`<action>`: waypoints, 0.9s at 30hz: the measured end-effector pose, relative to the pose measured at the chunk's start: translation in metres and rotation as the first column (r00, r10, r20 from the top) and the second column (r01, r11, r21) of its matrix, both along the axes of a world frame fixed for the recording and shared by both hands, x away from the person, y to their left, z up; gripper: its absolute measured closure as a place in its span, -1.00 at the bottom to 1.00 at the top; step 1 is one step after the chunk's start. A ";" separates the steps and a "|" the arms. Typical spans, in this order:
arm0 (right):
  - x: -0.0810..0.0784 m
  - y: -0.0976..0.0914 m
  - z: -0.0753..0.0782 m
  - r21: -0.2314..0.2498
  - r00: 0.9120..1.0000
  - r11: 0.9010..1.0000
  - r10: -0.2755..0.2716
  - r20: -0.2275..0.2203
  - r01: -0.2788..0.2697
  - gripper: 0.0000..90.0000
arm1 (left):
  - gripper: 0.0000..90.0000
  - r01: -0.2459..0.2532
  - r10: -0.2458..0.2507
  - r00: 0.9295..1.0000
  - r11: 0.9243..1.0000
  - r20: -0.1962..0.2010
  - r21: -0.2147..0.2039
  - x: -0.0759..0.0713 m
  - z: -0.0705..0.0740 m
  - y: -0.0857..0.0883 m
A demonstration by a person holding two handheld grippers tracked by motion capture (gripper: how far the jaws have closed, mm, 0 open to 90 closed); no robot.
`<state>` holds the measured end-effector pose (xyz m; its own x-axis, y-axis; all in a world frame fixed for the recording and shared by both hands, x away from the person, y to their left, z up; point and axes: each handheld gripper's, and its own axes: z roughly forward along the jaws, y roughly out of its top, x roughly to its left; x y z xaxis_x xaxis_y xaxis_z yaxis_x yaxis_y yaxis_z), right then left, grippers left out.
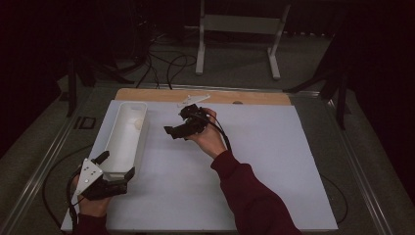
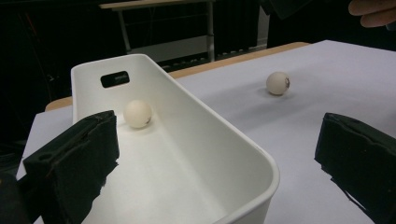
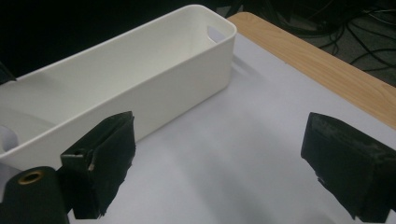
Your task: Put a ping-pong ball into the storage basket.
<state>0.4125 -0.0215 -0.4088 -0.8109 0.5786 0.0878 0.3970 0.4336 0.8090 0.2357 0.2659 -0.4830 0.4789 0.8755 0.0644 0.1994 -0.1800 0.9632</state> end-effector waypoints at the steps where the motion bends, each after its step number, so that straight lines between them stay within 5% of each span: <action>1: 0.000 0.000 -0.001 -0.004 1.000 1.000 -0.002 0.004 0.002 -0.79 | -0.99 0.000 0.000 1.000 1.000 0.000 0.001 0.000 0.000 0.000; 27: 0.005 -0.017 -0.017 -0.019 0.999 0.999 -0.043 -0.016 0.043 -0.77 | -0.99 0.000 0.000 1.000 1.000 -0.001 0.001 0.000 0.000 0.000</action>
